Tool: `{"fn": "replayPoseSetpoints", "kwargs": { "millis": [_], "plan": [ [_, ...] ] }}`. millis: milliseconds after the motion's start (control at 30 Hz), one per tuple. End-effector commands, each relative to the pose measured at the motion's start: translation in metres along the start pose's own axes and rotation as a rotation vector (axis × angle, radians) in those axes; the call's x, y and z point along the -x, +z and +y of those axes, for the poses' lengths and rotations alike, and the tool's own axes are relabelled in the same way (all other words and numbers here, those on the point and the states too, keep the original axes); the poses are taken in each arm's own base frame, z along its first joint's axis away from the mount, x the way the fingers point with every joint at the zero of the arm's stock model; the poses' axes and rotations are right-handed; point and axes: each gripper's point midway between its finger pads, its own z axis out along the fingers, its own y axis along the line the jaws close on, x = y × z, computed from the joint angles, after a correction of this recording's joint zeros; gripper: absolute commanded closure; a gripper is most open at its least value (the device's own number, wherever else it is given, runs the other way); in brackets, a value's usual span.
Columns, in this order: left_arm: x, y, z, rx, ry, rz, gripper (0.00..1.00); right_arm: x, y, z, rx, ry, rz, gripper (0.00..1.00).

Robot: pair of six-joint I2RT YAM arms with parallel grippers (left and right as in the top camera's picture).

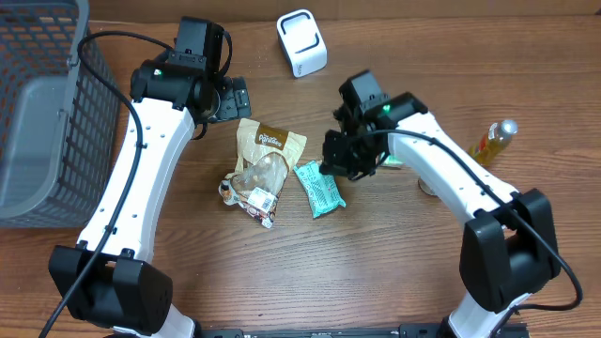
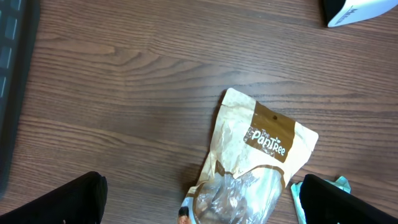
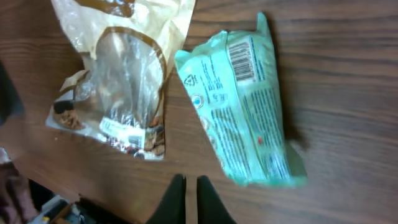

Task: Scan the item barcode

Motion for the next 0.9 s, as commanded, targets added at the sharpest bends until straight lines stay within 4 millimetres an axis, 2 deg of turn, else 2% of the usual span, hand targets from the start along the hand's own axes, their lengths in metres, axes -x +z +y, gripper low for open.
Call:
{"fn": "replayPoseSetpoints", "kwargs": {
  "millis": [0,233,400,500,567,633,700,867],
  "plan": [
    [0.006,-0.009,-0.002,-0.004,0.015,-0.030,0.00,-0.009,0.017,0.003,0.097,0.056,0.035,0.96],
    [0.006,-0.009,-0.002,-0.004,0.015,-0.030,0.00,0.019,0.051,-0.006,0.234,0.087,-0.126,0.96],
    [0.006,-0.009,-0.002,-0.004,0.015,-0.030,0.00,0.025,0.074,-0.030,0.289,0.130,-0.211,0.96],
    [0.006,-0.009,-0.001,-0.004,0.015,-0.030,0.00,0.021,0.093,-0.058,0.222,0.221,-0.229,0.96],
    [0.006,-0.009,-0.002,-0.004,0.015,-0.030,0.00,0.017,0.103,-0.068,0.199,0.238,-0.216,0.96],
    [0.006,-0.009,-0.002,-0.004,0.015,-0.030,0.00,0.017,0.101,-0.047,0.298,0.175,-0.192,0.96],
    [0.006,-0.009,-0.001,-0.004,0.015,-0.029,0.00,0.021,0.088,-0.020,0.410,0.076,-0.190,0.96],
    [0.006,-0.009,-0.001,-0.004,0.015,-0.030,0.00,0.031,0.031,0.037,0.591,-0.010,-0.171,0.96]
  ]
}}
